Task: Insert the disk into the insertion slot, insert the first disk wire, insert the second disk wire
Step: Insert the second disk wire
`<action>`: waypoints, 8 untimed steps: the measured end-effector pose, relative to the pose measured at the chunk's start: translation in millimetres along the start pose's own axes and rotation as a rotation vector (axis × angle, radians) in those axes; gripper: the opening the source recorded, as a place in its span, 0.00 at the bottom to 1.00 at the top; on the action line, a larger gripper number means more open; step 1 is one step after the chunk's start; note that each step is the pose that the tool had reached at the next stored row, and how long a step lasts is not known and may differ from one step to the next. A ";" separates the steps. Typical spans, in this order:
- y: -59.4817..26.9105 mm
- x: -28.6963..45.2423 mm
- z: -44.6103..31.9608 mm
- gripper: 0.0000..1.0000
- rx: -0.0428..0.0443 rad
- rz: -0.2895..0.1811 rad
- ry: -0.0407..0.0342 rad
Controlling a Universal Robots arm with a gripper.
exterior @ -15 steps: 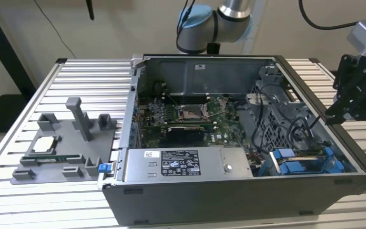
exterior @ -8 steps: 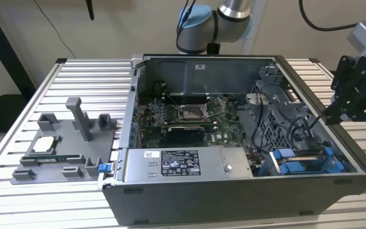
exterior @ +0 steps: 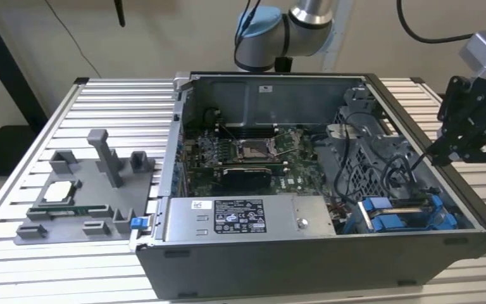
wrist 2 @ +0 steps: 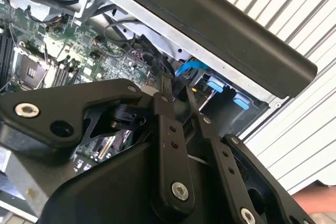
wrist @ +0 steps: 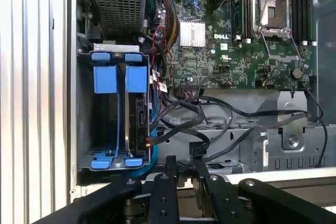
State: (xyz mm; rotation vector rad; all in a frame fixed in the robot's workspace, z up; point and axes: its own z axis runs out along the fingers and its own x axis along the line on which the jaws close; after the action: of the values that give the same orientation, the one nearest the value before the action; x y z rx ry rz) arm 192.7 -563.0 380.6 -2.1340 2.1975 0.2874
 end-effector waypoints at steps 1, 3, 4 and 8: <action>0.0 0.0 0.3 1.00 0.0000 0.000 -0.0004; -0.1 0.1 0.5 0.00 -0.0001 0.000 -0.0016; -0.1 0.1 0.7 0.00 -0.0001 0.000 -0.0021; -0.1 0.2 0.7 0.00 -0.0005 0.000 -0.0023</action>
State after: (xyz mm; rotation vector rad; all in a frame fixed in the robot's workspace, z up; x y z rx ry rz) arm 192.7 -563.1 379.9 -2.1330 2.1963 0.2903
